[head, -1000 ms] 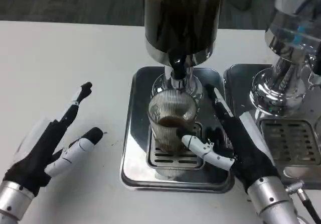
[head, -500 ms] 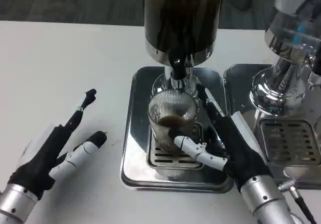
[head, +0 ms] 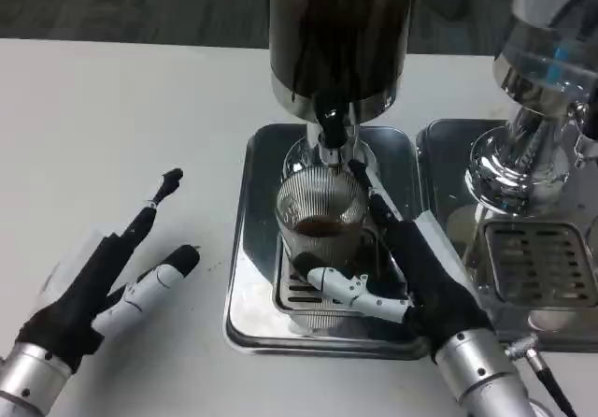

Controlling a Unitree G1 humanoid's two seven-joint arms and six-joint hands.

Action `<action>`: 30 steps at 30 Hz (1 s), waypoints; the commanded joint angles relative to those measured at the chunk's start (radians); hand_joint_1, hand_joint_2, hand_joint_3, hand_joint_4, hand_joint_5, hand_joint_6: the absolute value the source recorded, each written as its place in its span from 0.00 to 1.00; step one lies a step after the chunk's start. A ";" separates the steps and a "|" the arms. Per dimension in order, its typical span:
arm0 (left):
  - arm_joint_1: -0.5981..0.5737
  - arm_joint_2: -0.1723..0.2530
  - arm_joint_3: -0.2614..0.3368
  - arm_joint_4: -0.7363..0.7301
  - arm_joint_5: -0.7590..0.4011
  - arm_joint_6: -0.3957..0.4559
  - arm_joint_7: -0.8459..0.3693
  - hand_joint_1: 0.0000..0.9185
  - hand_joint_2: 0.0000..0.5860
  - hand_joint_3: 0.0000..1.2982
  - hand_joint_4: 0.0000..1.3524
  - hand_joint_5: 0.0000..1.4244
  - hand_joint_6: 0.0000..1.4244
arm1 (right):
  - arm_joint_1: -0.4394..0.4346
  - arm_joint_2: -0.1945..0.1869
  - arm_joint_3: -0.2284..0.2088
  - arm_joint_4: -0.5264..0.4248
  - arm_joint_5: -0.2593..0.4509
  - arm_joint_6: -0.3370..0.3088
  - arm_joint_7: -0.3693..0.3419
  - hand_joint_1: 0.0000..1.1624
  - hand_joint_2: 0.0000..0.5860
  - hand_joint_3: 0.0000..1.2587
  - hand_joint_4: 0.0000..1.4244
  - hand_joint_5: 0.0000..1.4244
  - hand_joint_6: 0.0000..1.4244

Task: Grasp the cup under the faucet to collect the drink, then remove the cup.

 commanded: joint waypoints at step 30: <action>0.012 0.005 0.006 -0.008 -0.019 -0.007 -0.010 0.00 0.25 0.14 0.00 0.04 0.00 | -0.072 0.061 -0.003 0.165 0.051 -0.026 0.000 0.70 0.34 0.00 0.08 0.10 0.13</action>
